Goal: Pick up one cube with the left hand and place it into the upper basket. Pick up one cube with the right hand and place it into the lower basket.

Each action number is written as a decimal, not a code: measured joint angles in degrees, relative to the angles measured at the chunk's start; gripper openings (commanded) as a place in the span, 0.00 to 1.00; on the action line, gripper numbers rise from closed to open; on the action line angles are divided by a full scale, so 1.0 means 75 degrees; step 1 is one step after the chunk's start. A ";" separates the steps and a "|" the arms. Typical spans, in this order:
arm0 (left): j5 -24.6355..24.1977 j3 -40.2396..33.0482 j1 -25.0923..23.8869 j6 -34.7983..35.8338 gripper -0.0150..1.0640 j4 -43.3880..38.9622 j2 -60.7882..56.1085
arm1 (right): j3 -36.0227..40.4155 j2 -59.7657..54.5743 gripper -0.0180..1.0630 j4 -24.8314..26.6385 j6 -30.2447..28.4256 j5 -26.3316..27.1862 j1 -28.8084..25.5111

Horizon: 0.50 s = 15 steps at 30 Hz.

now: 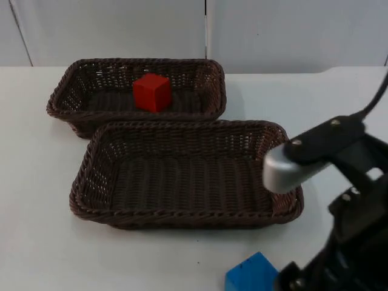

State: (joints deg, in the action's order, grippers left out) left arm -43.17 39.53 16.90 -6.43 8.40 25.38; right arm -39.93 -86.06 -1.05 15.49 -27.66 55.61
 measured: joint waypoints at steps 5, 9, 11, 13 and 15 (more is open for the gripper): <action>0.0000 0.0000 0.0000 0.0000 0.99 -0.0014 0.0000 | -0.0664 -0.0851 0.99 -0.0074 0.0051 -0.0014 0.0026; 0.0000 0.0000 0.0000 0.0000 0.99 -0.0014 0.0000 | -0.1078 -0.1726 0.99 -0.0658 0.0585 -0.0014 0.0046; 0.0000 0.0000 0.0000 0.0000 0.99 -0.0014 0.0000 | -0.1101 -0.1923 0.99 -0.0878 0.0784 -0.0014 0.0046; 0.0000 0.0000 0.0000 0.0000 0.99 -0.0027 0.0000 | -0.1155 -0.2225 0.99 -0.1215 0.1150 0.0024 0.0046; 0.0000 0.0000 0.0000 0.0000 0.99 -0.0028 0.0000 | -0.1168 -0.2356 0.99 -0.1334 0.1265 0.0089 0.0046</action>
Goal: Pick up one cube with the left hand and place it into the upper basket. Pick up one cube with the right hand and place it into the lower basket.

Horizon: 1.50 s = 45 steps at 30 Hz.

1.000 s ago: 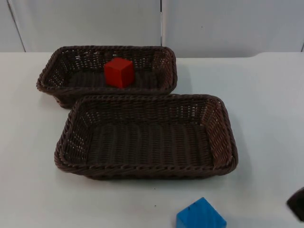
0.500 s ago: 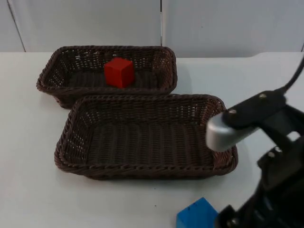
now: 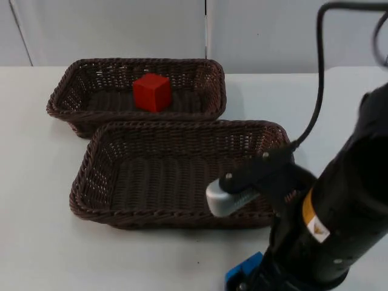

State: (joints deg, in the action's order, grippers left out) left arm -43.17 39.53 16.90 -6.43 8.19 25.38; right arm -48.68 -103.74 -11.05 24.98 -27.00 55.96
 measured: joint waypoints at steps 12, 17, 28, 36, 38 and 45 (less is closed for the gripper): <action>0.0000 0.0000 0.0000 0.0000 0.99 -0.0011 0.0000 | -0.0005 -0.0302 0.99 -0.0189 0.0140 0.1193 0.0000; 0.0000 0.0000 0.0000 0.0000 0.99 -0.0011 0.0000 | -0.0005 -0.0320 0.99 -0.0268 0.0140 0.1227 0.0000; 0.0000 0.0000 0.0000 0.0000 0.99 -0.0011 0.0000 | -0.0017 -0.0599 0.68 -0.0293 0.0321 0.1412 0.0000; 0.0000 0.0000 0.0000 0.0000 0.99 -0.0011 0.0000 | -0.0032 -0.0756 0.23 -0.0293 0.0388 0.1299 -0.0014; 0.0000 0.0000 0.0000 0.0000 0.99 -0.0011 0.0000 | -0.0032 -0.0756 0.02 -0.0293 0.0388 0.1299 -0.0014; -0.0016 0.0000 0.0000 0.0000 0.99 -0.0011 0.0000 | -0.0078 -0.0190 0.02 -0.0293 0.0388 0.1145 -0.0028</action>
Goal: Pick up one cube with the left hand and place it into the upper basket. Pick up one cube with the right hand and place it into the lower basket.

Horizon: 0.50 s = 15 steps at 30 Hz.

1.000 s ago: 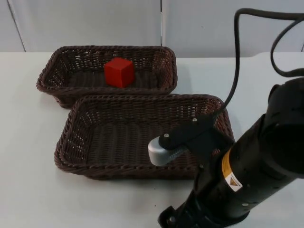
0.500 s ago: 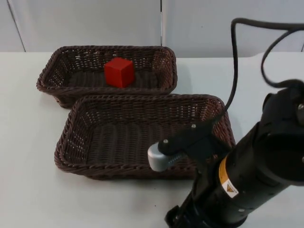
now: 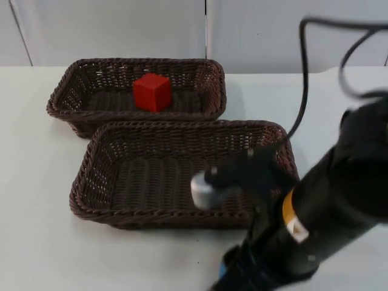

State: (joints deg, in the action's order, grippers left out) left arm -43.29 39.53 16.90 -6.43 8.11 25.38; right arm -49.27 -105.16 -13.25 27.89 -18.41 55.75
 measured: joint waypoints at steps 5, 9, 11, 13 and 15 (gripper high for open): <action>0.0000 0.0000 0.0000 0.0000 0.99 0.0000 0.0000 | -0.0036 0.0948 0.02 0.0000 0.0000 -0.0286 0.0000; 0.0000 0.0000 0.0000 0.0000 0.99 0.0000 0.0000 | -0.0036 0.1676 0.02 0.0000 0.0000 -0.0600 0.0000; 0.0000 0.0000 0.0000 0.0000 0.99 0.0000 0.0000 | -0.0036 0.2120 0.02 0.0000 0.0000 -0.0727 0.0000; 0.0000 0.0000 0.0000 0.0000 0.99 0.0000 0.0000 | -0.0036 0.2339 0.02 0.0000 0.0000 -0.0747 0.0000; 0.0000 0.0000 0.0000 0.0000 0.99 0.0000 0.0000 | -0.0036 0.2724 0.02 0.0000 0.0000 -0.0774 0.0000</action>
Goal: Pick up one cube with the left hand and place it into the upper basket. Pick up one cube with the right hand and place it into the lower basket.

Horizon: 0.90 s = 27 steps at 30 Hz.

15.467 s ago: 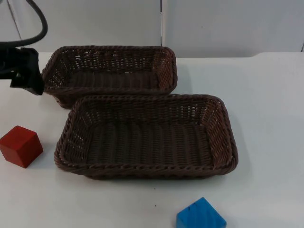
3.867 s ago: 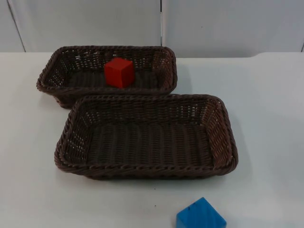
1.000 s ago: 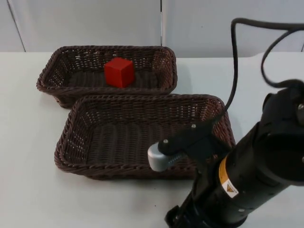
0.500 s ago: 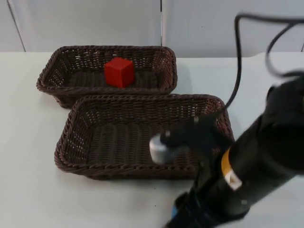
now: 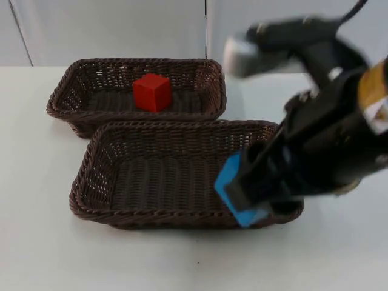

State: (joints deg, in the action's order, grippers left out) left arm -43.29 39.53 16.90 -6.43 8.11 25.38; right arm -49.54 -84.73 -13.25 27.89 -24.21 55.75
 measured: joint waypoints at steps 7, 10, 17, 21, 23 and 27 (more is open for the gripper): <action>0.0000 0.0000 0.0000 0.0000 0.99 0.0000 0.0000 | 0.0000 0.0489 0.02 -0.0107 -0.0014 -0.0013 0.0000; 0.0000 0.0000 0.0000 0.0000 0.99 0.0000 0.0000 | 0.0000 0.0494 0.02 -0.0122 -0.0014 -0.0029 0.0000; 0.0000 0.0000 0.0000 0.0000 0.99 0.0000 0.0000 | 0.0000 0.0494 0.02 -0.0380 -0.0028 -0.0043 0.0000; 0.0000 0.0000 0.0000 0.0000 0.99 0.0000 0.0000 | 0.0000 0.0494 0.02 -0.0506 -0.0028 -0.0043 0.0000; 0.0000 0.0000 0.0000 0.0000 0.99 0.0000 0.0000 | 0.0000 0.0494 0.02 -0.0544 -0.0028 -0.0043 0.0000; 0.0000 0.0000 0.0000 0.0000 0.99 0.0000 0.0000 | 0.0000 0.0494 0.02 -0.0916 -0.0028 -0.0043 0.0000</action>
State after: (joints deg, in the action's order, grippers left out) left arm -43.29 39.53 16.90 -6.43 8.11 25.38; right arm -49.54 -81.02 -20.12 27.68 -24.53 55.75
